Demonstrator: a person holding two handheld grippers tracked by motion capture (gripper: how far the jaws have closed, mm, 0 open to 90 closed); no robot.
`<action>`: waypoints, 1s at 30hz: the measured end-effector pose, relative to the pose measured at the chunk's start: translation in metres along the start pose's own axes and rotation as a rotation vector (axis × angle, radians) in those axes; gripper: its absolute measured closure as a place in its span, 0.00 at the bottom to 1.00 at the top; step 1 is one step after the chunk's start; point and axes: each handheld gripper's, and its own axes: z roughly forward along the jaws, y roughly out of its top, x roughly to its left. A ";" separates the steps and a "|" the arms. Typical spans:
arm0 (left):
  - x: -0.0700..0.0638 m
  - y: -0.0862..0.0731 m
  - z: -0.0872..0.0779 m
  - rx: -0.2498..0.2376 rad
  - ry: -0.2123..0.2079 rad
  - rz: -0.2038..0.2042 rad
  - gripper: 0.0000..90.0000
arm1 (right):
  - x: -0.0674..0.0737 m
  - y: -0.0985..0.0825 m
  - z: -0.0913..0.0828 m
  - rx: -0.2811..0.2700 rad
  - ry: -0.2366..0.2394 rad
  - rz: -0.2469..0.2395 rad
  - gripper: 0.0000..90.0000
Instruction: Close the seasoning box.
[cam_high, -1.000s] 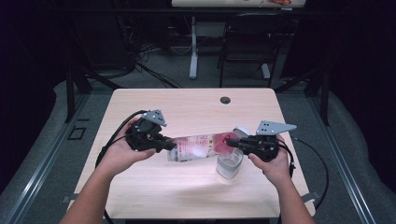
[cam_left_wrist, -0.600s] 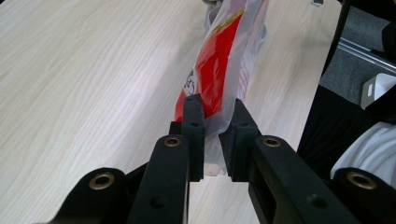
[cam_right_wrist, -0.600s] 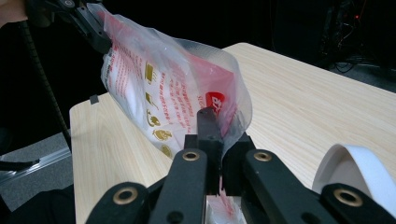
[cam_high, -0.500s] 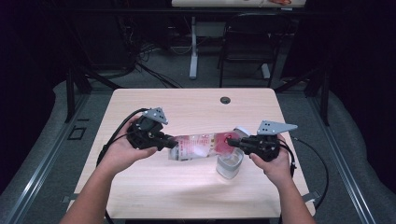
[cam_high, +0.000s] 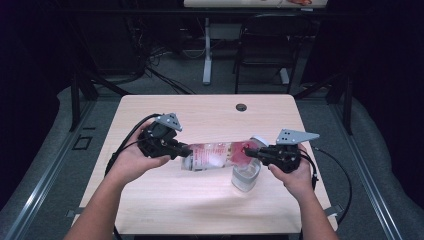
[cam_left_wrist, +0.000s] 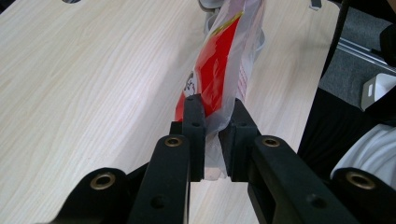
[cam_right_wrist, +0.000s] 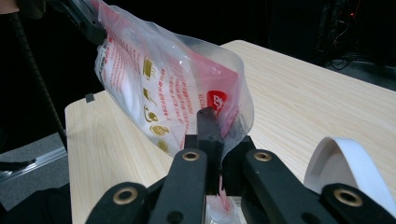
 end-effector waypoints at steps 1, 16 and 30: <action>0.000 0.000 0.000 -0.001 0.000 0.000 0.90 | 0.000 0.000 0.000 0.002 -0.001 0.003 0.99; -0.004 0.008 -0.005 -0.004 0.013 0.016 0.91 | -0.001 -0.002 0.003 0.031 -0.004 0.008 0.99; -0.002 0.008 -0.005 -0.018 0.005 0.013 0.91 | -0.003 -0.003 0.003 0.029 -0.003 0.016 0.98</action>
